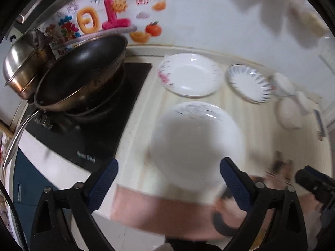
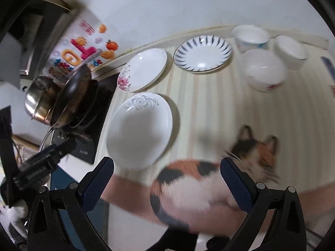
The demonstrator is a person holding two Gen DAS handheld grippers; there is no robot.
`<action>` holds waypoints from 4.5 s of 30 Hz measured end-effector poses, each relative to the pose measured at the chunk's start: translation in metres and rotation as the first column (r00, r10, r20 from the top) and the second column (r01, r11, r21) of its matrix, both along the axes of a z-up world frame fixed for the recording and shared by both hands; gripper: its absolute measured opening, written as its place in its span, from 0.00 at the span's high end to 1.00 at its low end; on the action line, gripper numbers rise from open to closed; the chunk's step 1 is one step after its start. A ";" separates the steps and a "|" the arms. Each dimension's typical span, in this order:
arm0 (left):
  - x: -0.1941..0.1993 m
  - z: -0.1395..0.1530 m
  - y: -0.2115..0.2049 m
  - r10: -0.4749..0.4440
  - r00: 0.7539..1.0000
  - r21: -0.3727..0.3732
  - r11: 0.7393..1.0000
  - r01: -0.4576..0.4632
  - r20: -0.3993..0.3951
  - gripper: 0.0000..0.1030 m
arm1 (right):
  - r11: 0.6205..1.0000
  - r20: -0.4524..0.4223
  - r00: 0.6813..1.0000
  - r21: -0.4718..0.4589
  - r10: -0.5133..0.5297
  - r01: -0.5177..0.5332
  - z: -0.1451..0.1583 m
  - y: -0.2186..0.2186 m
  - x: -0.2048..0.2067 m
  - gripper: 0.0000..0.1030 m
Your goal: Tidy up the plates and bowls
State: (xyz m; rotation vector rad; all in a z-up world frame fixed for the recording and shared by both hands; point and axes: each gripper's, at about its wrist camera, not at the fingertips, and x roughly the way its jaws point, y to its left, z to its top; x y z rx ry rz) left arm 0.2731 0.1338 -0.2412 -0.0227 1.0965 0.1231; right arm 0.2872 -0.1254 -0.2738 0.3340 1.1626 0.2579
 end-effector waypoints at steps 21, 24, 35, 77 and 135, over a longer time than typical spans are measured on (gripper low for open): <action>0.084 -0.124 0.040 -0.143 0.963 -0.255 0.963 0.082 -0.230 0.67 | 0.998 -0.208 0.978 0.057 0.024 -0.013 -0.144 0.059 0.118 0.82; 0.080 -0.123 0.039 -0.131 0.966 -0.265 0.962 0.069 -0.224 0.67 | 0.998 -0.203 0.978 0.058 0.036 -0.025 -0.143 0.057 0.118 0.83; 0.073 -0.103 0.027 -0.133 0.971 -0.271 0.960 0.076 -0.198 0.67 | 0.997 -0.205 0.977 0.074 0.051 -0.037 -0.127 0.020 0.106 0.82; 0.055 -0.087 -0.134 -0.158 0.973 -0.195 0.973 0.124 -0.167 0.66 | 0.995 -0.279 0.960 0.093 0.005 0.022 -0.117 -0.159 0.054 0.80; 0.166 -0.042 0.007 0.032 0.999 -0.260 0.965 -0.039 -0.030 0.76 | 0.985 -0.043 0.992 0.133 0.115 -0.108 -0.064 -0.004 0.287 0.85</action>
